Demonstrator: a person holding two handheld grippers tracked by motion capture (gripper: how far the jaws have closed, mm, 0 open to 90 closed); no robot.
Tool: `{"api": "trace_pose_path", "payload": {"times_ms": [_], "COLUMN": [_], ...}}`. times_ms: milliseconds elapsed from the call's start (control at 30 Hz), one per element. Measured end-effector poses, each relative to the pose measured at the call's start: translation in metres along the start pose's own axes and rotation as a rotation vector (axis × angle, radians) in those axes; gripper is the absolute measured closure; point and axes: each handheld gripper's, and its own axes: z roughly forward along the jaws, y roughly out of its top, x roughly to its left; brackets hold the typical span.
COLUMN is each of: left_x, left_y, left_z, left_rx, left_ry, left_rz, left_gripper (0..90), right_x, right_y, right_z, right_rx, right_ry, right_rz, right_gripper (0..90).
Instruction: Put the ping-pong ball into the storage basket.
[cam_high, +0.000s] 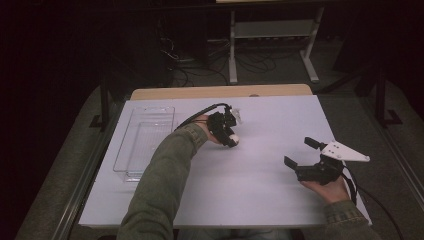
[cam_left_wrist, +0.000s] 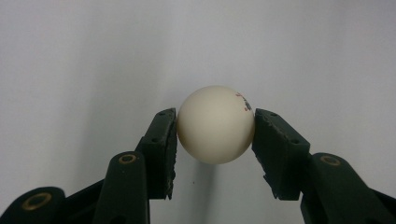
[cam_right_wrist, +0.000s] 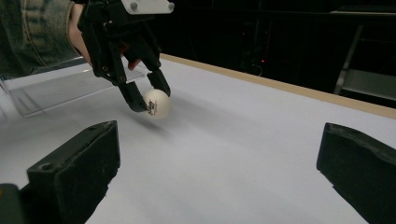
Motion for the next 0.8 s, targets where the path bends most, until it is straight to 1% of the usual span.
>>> {"api": "trace_pose_path", "payload": {"times_ms": [67,233,267,300,433,500,800], "left_x": [-0.001,-0.004,-0.004,-0.004,-0.005,-0.007,-0.01], "left_y": [0.0,0.0,0.0,-0.001,-0.002,-0.002,-0.004], "left_z": [-0.003,-0.011,-0.011,-0.017,-0.022,-0.027,-0.039], "left_rx": [-0.002,-0.003,-0.003,-0.013,-0.021,-0.021,-0.016], "left_ry": [0.005,0.014,0.014,0.019,0.021,0.023,0.037], "left_rz": [-0.002,0.013,0.013,0.005,0.007,0.011,0.015], "left_gripper": [50.7,50.7,50.7,50.7,50.7,50.7,50.8], "right_x": [0.0,0.0,0.0,0.0,0.001,0.001,0.001], "right_y": [0.0,0.0,0.0,0.0,0.0,0.0,0.0], "right_z": [0.0,0.0,0.0,0.0,0.0,0.0,0.001], "right_rx": [0.0,-0.004,-0.004,-0.004,0.0,0.003,0.009], "right_ry": [-0.002,-0.009,-0.009,-0.009,-0.004,-0.004,-0.005], "right_rz": [-0.001,0.0,0.0,0.001,-0.001,0.001,0.0], "right_gripper": [0.0,0.0,0.0,0.0,0.0,0.0,0.0]}}
